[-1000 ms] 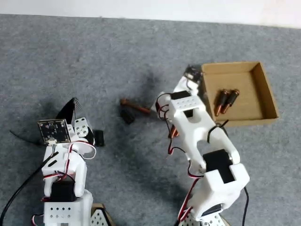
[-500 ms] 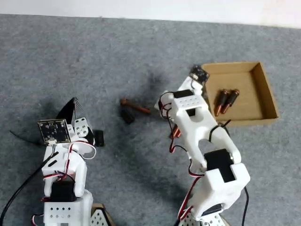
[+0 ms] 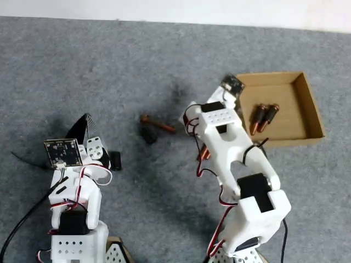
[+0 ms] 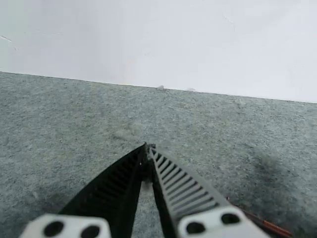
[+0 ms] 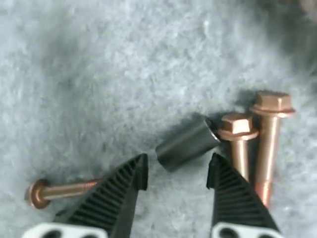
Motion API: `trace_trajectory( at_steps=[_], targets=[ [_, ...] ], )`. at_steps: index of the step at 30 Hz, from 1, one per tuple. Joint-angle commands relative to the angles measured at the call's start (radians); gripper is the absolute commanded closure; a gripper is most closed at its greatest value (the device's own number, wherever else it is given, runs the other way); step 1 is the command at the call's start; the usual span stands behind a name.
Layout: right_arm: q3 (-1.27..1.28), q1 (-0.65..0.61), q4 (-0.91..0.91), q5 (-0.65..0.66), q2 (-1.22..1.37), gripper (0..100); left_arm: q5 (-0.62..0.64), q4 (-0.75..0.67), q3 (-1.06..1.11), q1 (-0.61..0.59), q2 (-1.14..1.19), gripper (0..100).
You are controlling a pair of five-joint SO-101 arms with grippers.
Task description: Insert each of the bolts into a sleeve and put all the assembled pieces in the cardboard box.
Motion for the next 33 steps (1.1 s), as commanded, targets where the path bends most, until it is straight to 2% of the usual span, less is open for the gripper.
trace_trajectory(
  at_steps=[1,6,14,18,22,33],
  targets=[
    [-0.047,0.010,0.005,-0.069,-0.010,80.8,-0.006,-0.018,0.019,0.013,-0.013,99],
    [-0.047,0.010,0.001,-0.126,-0.008,80.8,-0.006,-0.018,0.019,0.013,-0.013,99],
    [-0.044,0.082,-0.001,-0.129,0.001,80.8,-0.006,-0.018,0.019,0.016,-0.013,99],
    [-0.053,0.091,-0.001,-0.129,0.090,80.8,-0.006,-0.015,0.019,0.018,-0.013,99],
    [-0.059,0.084,0.005,-0.129,0.179,80.9,-0.006,-0.015,0.019,0.018,-0.013,99],
    [-0.065,0.008,0.070,-0.124,0.113,81.0,-0.006,-0.018,0.019,0.018,-0.013,99]
  ],
)
